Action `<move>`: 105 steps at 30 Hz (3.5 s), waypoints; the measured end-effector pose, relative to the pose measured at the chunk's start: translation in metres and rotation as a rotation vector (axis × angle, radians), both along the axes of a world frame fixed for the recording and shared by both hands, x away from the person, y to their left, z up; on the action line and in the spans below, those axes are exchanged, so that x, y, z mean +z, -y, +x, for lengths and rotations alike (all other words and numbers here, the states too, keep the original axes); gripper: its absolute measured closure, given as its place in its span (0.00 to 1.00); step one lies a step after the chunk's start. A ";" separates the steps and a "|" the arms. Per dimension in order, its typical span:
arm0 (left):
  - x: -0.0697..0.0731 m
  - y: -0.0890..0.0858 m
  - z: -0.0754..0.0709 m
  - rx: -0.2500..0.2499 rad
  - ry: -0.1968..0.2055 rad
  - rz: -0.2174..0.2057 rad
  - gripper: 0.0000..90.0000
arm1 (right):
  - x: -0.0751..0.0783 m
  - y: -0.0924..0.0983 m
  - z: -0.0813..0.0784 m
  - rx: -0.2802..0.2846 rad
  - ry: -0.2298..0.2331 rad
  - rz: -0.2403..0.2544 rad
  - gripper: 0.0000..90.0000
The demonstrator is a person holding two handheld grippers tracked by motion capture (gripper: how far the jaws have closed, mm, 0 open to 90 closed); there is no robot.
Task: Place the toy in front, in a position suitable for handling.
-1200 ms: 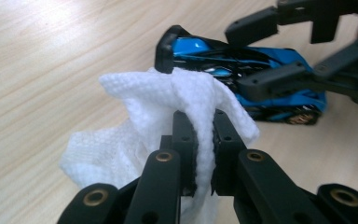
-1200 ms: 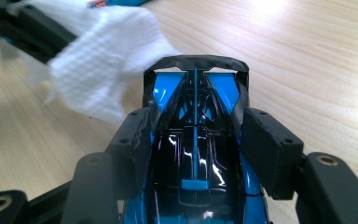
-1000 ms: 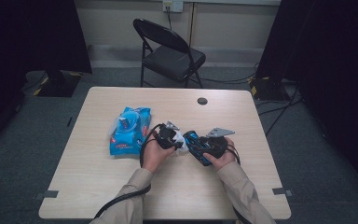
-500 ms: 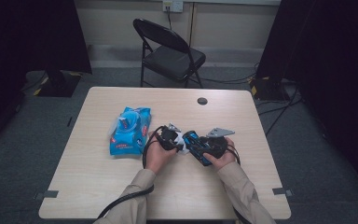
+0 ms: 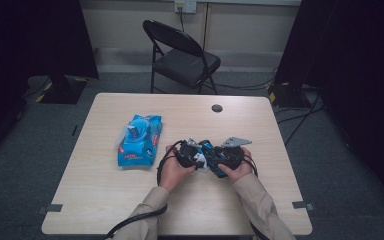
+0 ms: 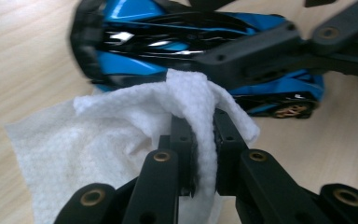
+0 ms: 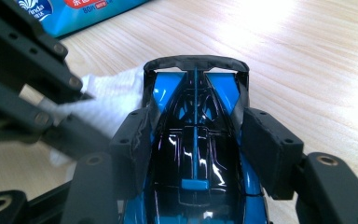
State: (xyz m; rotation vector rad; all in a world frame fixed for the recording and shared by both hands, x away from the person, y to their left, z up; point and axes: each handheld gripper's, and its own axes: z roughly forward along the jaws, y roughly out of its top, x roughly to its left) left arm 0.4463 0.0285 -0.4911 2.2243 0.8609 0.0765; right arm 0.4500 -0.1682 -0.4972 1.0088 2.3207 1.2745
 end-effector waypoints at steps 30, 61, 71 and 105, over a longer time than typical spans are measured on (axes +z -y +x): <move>-0.003 0.027 -0.029 -0.111 -0.032 -0.051 0.91 | 0.000 -0.001 0.000 -0.002 -0.001 -0.006 0.48; 0.006 0.024 -0.063 -0.203 -0.002 -0.064 0.87 | 0.003 0.002 0.001 0.000 -0.003 -0.009 0.38; 0.015 0.020 -0.070 -0.225 0.014 -0.060 0.86 | 0.014 0.012 -0.003 0.014 -0.015 0.040 0.37; 0.033 0.043 -0.065 -0.306 0.106 -0.076 0.43 | 0.032 0.088 -0.052 -0.090 -0.026 0.130 0.40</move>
